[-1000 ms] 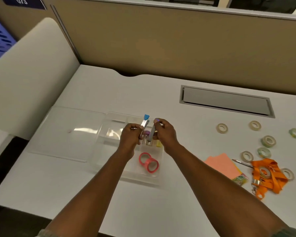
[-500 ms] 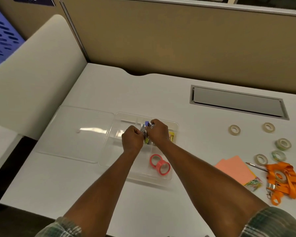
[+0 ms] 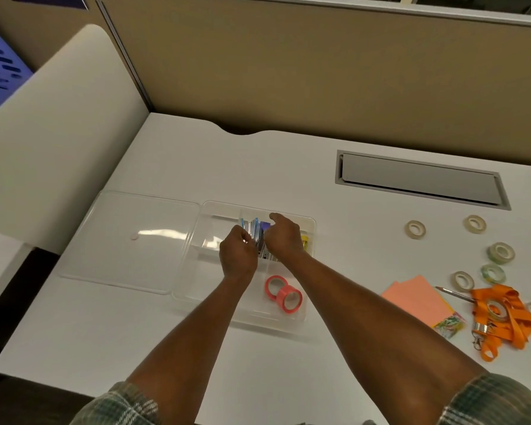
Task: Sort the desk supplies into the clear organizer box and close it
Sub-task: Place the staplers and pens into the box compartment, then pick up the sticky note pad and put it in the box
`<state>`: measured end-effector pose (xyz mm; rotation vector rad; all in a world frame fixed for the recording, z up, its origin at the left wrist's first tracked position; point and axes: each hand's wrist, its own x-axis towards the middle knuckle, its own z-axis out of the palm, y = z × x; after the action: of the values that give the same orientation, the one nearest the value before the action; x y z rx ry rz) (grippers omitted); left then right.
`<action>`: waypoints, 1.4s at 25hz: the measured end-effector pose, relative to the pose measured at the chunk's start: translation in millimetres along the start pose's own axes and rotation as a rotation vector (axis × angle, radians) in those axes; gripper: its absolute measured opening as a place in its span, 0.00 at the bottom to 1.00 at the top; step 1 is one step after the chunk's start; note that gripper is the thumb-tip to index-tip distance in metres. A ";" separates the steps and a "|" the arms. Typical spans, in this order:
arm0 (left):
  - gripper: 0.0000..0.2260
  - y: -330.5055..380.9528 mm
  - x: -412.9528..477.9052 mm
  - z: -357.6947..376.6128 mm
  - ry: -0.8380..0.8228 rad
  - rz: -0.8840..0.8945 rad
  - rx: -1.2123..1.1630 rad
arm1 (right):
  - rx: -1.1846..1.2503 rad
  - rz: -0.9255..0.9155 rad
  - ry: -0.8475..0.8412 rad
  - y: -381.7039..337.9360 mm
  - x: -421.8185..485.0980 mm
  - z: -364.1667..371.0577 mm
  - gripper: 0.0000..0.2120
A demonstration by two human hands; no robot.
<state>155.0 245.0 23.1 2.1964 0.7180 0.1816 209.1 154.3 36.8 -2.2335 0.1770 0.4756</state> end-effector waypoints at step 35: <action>0.38 136.8 -205.6 219.6 -0.542 0.086 0.685 | -0.288 0.198 0.252 317.4 -108.4 -252.0 0.23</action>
<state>121.6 -82.8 -2.1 2.7334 0.4021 -0.6923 90.4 -246.6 3.3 -2.5702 0.4917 0.3390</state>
